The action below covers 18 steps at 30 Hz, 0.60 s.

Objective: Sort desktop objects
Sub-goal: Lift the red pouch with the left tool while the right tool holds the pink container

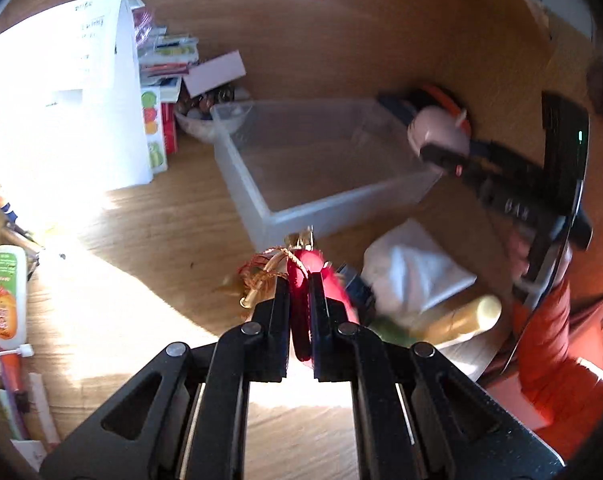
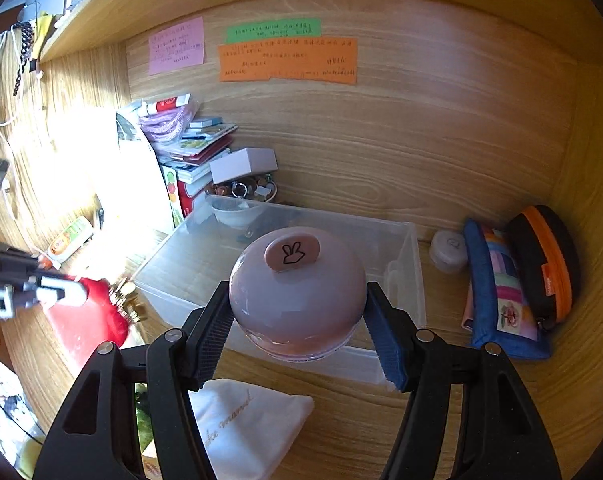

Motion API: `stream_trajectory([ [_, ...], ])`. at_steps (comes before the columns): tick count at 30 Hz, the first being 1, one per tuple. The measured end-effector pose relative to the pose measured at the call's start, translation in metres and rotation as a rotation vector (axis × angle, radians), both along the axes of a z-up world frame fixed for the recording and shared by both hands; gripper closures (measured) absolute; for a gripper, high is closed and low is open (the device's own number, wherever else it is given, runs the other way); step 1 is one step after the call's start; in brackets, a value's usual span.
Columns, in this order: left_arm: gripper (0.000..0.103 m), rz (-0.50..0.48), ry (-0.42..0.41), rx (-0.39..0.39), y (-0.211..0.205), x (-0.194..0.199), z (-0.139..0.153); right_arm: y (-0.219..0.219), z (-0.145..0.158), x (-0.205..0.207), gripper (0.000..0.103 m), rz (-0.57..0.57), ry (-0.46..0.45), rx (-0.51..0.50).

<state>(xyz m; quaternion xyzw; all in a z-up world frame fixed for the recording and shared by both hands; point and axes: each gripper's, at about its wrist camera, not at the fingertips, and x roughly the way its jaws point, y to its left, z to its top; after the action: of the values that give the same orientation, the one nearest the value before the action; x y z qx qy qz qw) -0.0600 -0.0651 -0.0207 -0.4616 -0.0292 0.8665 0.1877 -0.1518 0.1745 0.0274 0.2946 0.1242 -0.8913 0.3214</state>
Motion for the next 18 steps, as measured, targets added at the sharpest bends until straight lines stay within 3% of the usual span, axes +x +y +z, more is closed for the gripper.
stream_trajectory([
  [8,0.096,0.022,0.008,-0.194,-0.006,0.023,0.017,-0.016,-0.007,-0.014,0.042,0.021,-0.016,0.01],
  [18,0.096,0.088,0.085,-0.131,-0.015,0.008,0.054,-0.037,-0.013,-0.03,0.042,0.05,-0.044,0.004],
])
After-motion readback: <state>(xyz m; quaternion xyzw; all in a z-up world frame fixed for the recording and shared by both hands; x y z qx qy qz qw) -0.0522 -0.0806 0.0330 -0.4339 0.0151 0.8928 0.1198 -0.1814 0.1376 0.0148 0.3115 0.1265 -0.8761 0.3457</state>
